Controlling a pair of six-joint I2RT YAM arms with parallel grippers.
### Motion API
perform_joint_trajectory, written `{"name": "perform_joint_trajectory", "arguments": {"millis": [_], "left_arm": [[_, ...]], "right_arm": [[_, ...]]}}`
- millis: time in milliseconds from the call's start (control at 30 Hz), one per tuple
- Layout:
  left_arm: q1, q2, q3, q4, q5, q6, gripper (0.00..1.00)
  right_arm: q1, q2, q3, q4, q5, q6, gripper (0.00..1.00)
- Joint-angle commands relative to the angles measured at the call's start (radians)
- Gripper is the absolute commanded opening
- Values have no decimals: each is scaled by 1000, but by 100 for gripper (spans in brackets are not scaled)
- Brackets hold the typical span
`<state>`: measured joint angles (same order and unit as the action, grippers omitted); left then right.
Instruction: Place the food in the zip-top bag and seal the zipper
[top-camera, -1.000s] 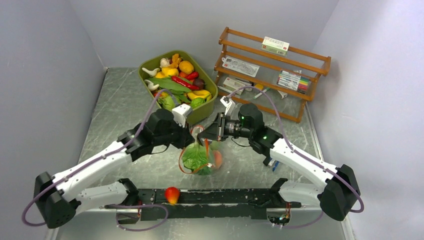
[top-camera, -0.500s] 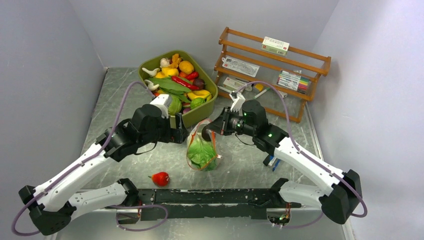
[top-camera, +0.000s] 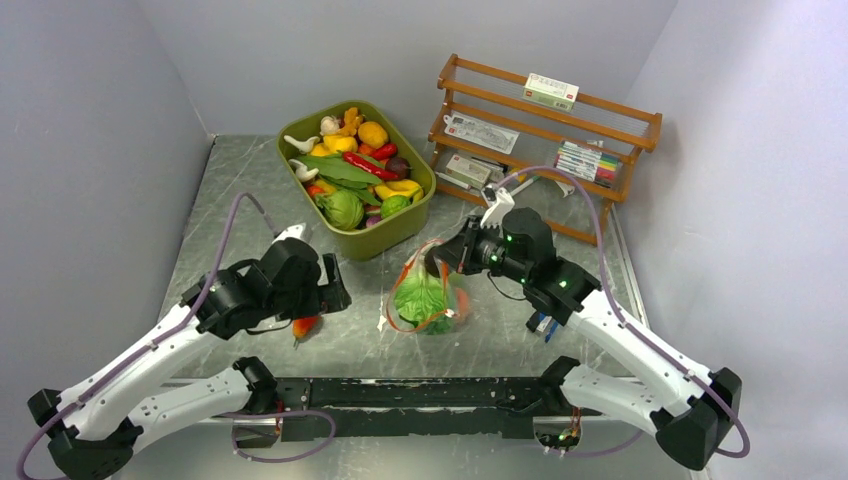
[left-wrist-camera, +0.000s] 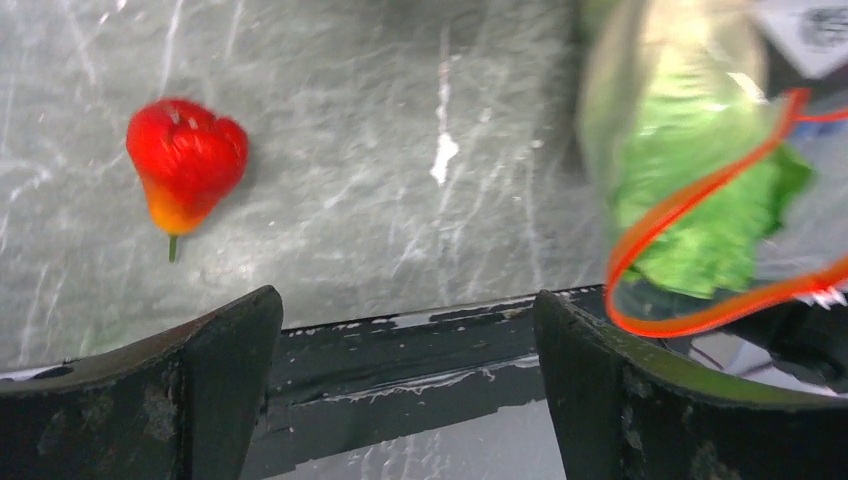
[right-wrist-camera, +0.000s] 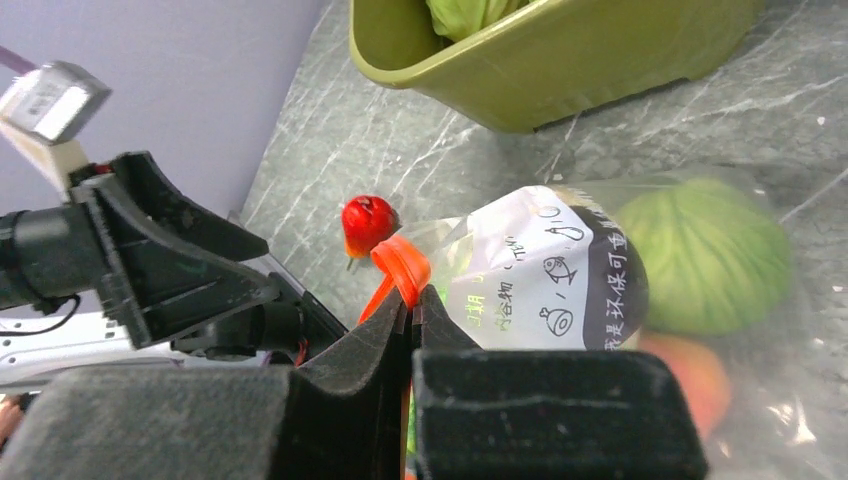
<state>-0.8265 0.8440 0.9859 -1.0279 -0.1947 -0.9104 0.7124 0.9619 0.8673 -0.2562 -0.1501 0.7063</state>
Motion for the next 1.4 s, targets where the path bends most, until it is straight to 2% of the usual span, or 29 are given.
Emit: {"name": "perform_joint_trajectory", "arguments": {"millis": [0,67,200,300,400,467,700,833,1167,1367], "left_arm": [[-5,-23,-80,-58,-110,-136,97],[-2,-19,-112,-62,-150,-186,100],[34,5,-152,-66,-183,-215,98],[163,5,-196,-12,-136,-146,98],[350,7,-255,84,18,-26,98],[400,15,-267,89,22,-15,98],[457,-10,-262,-12,-99,-208,99],[485,47,-259,-103,-130,-361,93],[550,140,-208,-311,-187,-608,99],[606,107,-224,-313,-169,-622,99]], "right_arm": [[-7,-64,-28,51,6,-8,0],[-7,-80,-44,63,-1,-2,0],[-7,-90,-51,56,-19,-8,0],[-7,-111,-58,47,-7,-15,0],[-8,-138,-71,51,-1,-13,0],[-8,-146,-74,47,0,-14,0],[-7,-154,-80,35,13,-26,0],[-8,-145,-79,37,13,-31,0],[-9,-134,-86,46,21,-39,0],[-9,-133,-100,52,24,-42,0]]}}
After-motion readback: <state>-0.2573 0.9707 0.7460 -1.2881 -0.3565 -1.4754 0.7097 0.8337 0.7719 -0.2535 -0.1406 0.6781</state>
